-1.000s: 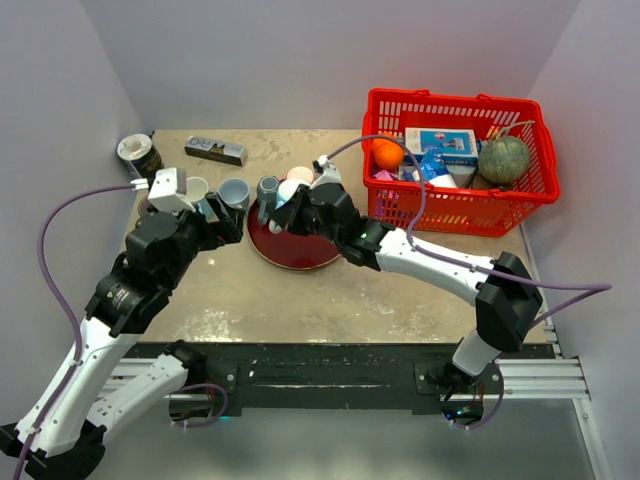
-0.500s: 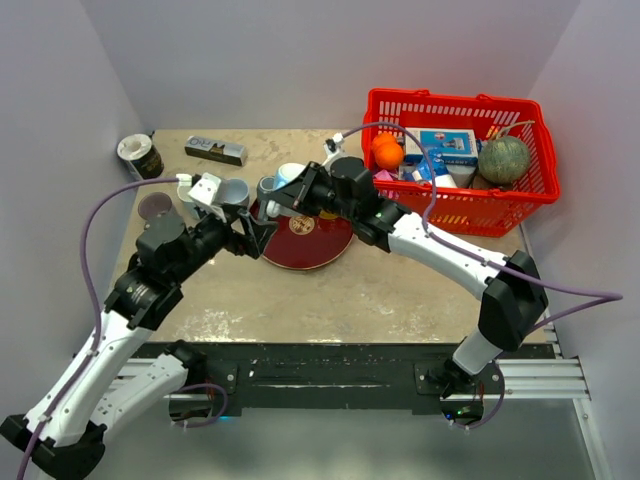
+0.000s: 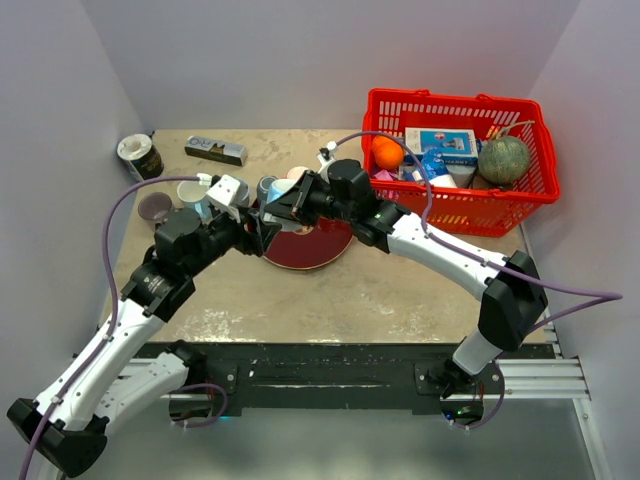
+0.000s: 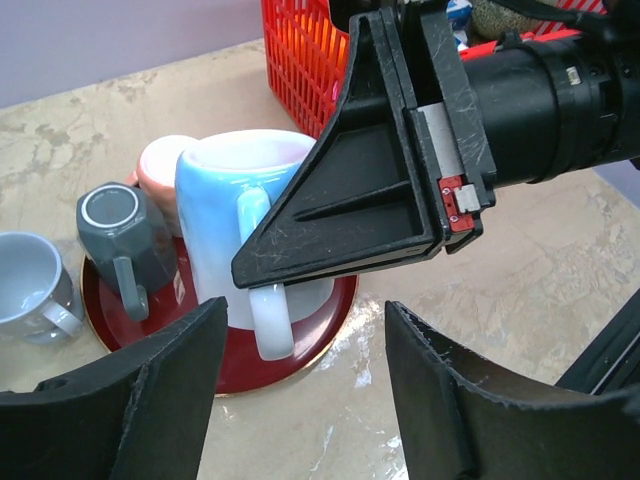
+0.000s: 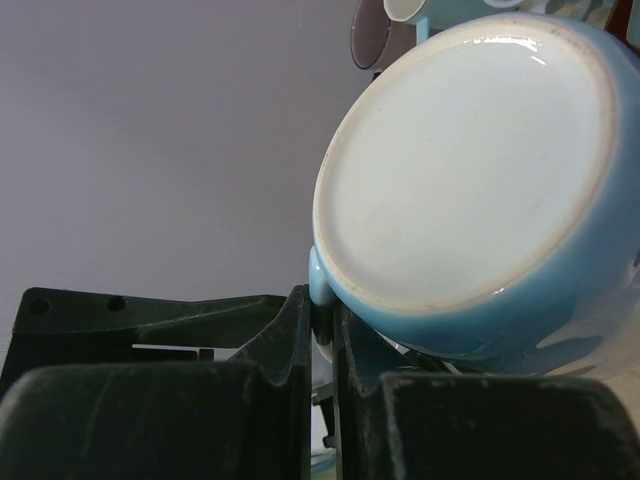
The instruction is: Turn the mug right side up
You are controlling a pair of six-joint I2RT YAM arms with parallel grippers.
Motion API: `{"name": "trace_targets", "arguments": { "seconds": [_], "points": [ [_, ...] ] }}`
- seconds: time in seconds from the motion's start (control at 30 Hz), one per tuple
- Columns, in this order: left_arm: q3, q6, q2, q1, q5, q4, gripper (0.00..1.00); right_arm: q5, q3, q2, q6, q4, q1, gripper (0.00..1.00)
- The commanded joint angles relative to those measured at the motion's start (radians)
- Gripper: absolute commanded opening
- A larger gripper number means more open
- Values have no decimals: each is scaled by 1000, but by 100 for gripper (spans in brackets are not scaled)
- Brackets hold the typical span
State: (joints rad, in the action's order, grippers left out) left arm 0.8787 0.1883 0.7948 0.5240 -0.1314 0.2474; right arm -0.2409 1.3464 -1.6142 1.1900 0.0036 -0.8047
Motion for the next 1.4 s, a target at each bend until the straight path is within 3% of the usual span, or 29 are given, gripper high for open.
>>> {"name": "trace_targets", "arguments": {
  "seconds": [0.0, 0.23, 0.47, 0.8, 0.97, 1.03, 1.13, 1.23, 1.3, 1.37],
  "points": [
    [-6, 3, 27, -1, -25, -40, 68, -40, 56, 73, 20, 90, -1, 0],
    [-18, 28, 43, -1, -30, -33, 64, -35, 68, 77, 20, 98, -2, 0],
    [-32, 30, 73, -1, -48, -51, 47, -47, 66, 80, 26, 102, -1, 0],
    [-61, 33, 104, -1, -42, -62, 45, -40, 60, 85, 28, 111, -1, 0],
    [-64, 49, 107, -1, -7, -79, 30, -40, 59, 82, 23, 104, -1, 0],
    [-66, 63, 104, -1, 9, -97, 30, -43, 57, 80, 19, 95, -1, 0],
    [-69, 79, 101, -1, 7, -115, 39, -46, 51, 79, 17, 98, -1, 0],
    [-70, 92, 116, -1, -10, -129, 39, -52, 48, 76, 20, 107, -2, 0],
    [-73, 103, 127, -1, -20, -137, 34, -54, 46, 73, 20, 108, -1, 0],
    [-75, 109, 133, -1, -30, -149, 19, -58, 45, 71, 19, 105, -2, 0]
  ]
}}
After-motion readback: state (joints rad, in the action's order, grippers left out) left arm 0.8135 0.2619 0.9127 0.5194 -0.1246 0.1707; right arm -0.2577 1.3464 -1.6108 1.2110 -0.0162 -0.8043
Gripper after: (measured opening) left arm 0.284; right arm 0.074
